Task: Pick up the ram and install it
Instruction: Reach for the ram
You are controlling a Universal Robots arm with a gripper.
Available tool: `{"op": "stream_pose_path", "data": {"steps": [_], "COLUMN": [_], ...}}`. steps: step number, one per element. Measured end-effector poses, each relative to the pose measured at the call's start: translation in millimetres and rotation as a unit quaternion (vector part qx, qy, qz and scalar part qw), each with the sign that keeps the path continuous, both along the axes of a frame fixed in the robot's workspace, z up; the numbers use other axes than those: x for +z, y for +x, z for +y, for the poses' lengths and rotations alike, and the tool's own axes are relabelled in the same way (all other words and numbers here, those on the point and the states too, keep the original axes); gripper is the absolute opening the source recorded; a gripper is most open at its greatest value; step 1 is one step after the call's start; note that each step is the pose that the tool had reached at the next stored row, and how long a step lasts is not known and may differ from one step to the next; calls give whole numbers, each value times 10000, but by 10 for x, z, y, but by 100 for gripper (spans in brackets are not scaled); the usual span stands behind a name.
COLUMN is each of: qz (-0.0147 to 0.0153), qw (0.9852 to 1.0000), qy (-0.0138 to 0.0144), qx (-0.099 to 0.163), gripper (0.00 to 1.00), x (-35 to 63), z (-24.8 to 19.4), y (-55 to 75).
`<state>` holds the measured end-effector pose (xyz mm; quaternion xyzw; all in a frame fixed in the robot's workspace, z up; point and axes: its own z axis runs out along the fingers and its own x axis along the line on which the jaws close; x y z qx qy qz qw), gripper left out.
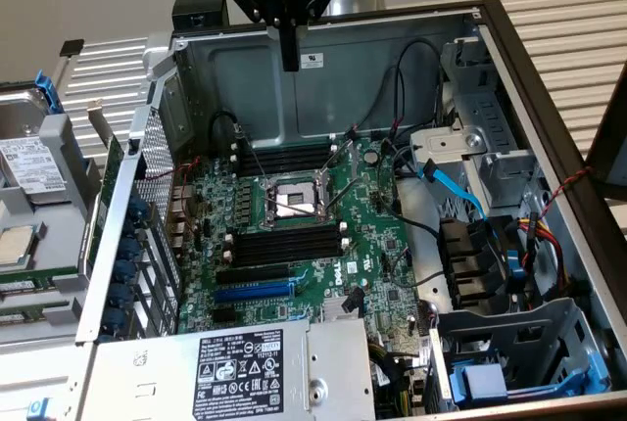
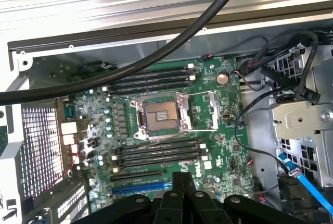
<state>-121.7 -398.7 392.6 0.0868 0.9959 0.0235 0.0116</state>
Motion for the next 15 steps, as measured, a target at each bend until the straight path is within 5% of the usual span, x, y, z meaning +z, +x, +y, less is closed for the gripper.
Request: {"op": "stream_pose_path", "data": {"steps": [15], "qz": [0], "qw": [10000], "qy": [0], "qx": [1], "gripper": [11], "x": [-4], "z": [-39], "y": [-458]}}
